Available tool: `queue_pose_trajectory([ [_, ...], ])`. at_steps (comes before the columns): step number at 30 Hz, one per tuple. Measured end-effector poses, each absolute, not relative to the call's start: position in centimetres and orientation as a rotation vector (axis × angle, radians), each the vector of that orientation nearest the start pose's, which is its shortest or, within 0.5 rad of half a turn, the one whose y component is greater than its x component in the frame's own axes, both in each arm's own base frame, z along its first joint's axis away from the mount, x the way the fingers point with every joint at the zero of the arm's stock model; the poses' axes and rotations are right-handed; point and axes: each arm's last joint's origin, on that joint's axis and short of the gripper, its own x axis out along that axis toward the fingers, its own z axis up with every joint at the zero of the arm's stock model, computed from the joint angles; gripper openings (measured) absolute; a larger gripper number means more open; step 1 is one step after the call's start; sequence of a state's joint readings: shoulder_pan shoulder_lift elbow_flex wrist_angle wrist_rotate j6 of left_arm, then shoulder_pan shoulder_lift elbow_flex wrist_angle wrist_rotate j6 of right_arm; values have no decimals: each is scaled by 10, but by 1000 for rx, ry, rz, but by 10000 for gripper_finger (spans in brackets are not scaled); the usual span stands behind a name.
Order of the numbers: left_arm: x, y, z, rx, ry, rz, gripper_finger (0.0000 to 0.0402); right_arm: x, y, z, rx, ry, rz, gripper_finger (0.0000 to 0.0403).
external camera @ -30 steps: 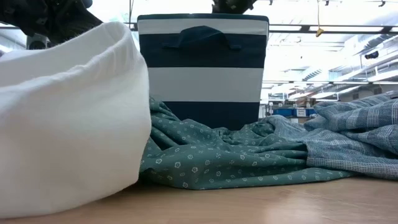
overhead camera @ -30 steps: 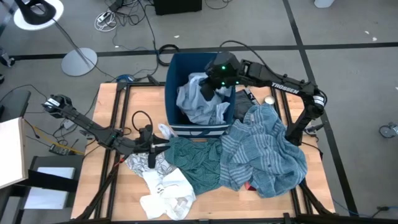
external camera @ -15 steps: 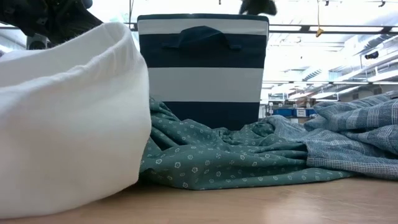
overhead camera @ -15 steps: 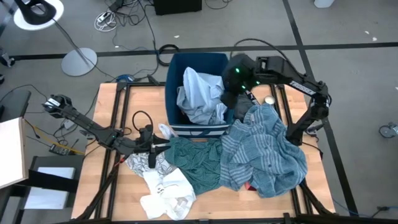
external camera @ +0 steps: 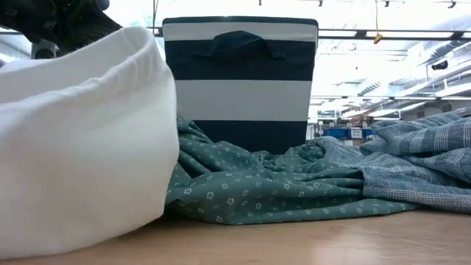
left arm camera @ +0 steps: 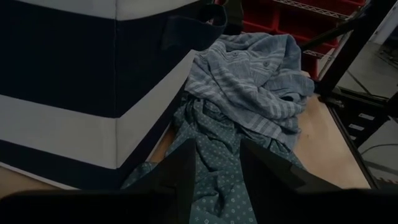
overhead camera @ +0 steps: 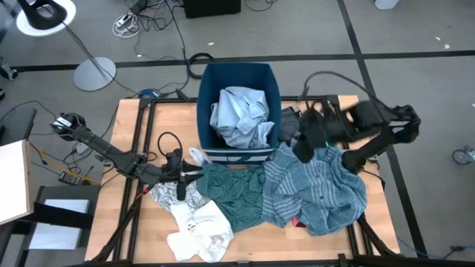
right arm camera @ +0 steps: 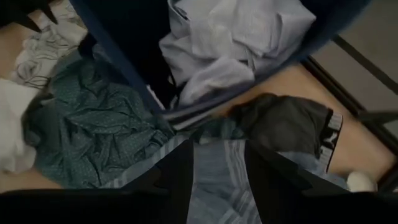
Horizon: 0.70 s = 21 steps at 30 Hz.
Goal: Sort clothes
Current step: Put the blue shirt into the blue bin
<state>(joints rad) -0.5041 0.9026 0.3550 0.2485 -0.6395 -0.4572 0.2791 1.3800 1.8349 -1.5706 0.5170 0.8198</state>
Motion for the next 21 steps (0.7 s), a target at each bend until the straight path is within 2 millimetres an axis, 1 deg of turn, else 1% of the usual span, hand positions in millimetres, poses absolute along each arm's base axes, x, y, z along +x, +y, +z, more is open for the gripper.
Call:
queue_pose_trajectory([
  [2, 169, -74, 208, -293, 215, 188, 131, 190, 55, 428, 320, 847, -622, 144],
  [5, 169, -74, 208, -292, 215, 188, 131, 177, 69, 402, 341, 865, -648, 144],
  [9, 169, -74, 208, -299, 214, 189, 131, 161, 78, 361, 417, 887, -754, 144],
  [12, 169, -74, 208, -308, 213, 190, 131, 149, 82, 329, 464, 919, -833, 154],
  [15, 169, -74, 208, -311, 213, 190, 131, 139, 84, 299, 517, 952, -921, 173],
  [18, 169, -74, 208, -312, 213, 190, 131, 131, 88, 268, 572, 1010, -995, 201],
  [21, 169, -74, 208, -312, 213, 190, 131, 128, 91, 240, 617, 1038, -1008, 234],
])
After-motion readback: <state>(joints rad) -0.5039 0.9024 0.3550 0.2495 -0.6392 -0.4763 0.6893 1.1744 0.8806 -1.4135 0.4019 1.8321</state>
